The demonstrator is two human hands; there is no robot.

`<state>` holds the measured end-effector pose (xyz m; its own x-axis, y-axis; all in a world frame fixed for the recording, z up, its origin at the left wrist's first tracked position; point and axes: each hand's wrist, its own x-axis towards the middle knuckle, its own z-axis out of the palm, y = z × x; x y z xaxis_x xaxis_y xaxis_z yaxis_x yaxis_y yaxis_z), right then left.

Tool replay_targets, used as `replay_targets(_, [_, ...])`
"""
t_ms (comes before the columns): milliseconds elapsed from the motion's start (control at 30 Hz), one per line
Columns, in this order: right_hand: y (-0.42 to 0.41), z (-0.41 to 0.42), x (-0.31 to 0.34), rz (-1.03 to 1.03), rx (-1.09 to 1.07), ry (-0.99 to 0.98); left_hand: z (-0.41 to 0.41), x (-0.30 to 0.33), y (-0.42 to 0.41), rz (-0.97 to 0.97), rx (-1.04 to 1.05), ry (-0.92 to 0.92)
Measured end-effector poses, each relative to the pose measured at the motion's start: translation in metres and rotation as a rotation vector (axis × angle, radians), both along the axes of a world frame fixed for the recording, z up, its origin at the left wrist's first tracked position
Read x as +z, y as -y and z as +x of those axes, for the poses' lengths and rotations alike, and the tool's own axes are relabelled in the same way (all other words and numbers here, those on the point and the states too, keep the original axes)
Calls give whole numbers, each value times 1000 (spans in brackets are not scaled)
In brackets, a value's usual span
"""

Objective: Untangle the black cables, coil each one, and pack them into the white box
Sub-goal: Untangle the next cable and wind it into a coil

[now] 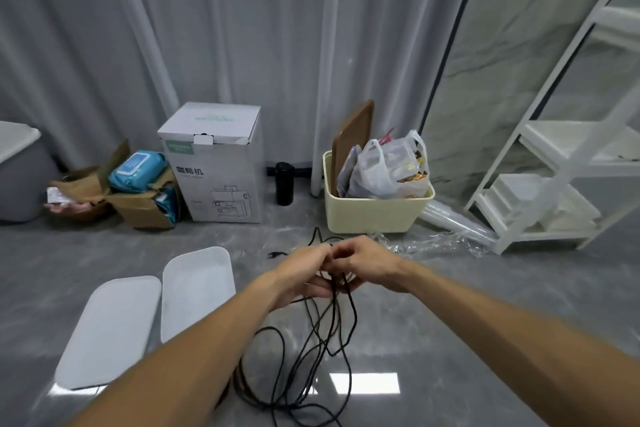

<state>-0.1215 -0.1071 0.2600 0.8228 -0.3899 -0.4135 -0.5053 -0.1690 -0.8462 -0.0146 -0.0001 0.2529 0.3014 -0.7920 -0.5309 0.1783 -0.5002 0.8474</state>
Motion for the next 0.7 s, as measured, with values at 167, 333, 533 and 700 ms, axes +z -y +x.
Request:
replay_targets(167, [-9, -3, 48, -50, -7, 79, -6, 45, -11, -102, 31, 122])
replay_targets(333, [-11, -4, 80, -89, -79, 107, -8, 67, -24, -149, 89, 219])
replay_targets(533, [-12, -5, 128, -201, -93, 147, -6, 93, -24, -129, 154, 237])
replay_targets(700, [-16, 0, 163, -240, -125, 210, -6, 120, -22, -133, 104, 286])
